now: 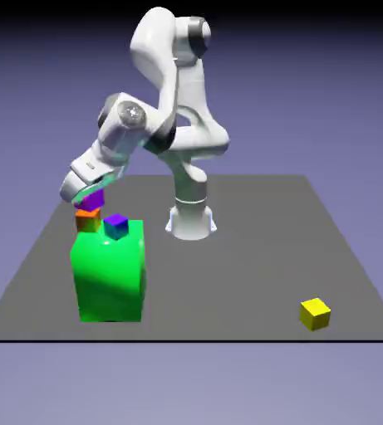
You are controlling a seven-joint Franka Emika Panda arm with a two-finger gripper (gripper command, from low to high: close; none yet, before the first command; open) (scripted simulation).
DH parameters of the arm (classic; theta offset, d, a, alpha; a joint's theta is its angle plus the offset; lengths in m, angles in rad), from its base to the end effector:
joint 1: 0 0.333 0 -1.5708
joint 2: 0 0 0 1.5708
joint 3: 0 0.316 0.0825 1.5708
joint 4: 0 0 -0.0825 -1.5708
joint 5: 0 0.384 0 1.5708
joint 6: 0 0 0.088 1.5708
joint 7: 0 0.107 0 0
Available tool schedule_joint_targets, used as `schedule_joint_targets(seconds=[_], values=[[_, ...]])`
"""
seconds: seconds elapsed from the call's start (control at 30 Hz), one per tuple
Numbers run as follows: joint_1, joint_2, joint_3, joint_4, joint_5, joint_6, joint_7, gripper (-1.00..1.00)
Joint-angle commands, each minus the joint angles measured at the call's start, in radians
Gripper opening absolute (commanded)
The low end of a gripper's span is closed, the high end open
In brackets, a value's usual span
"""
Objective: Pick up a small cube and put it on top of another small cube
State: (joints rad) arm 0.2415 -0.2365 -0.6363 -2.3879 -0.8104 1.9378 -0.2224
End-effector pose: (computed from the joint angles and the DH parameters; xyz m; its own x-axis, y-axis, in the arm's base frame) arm 0.3969 -0.2208 0.3847 0.9029 0.1408 -0.4061 0.3163 -0.8574 0.4061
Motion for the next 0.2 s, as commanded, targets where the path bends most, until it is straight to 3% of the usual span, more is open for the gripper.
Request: schedule_joint_targets(seconds=[0.0,0.17], values=[[0.0,0.0,0.0,0.0,0.0,0.0,0.0,1.0],[0.036,-0.058,0.069,0.103,0.051,-0.176,-0.031,1.0]])
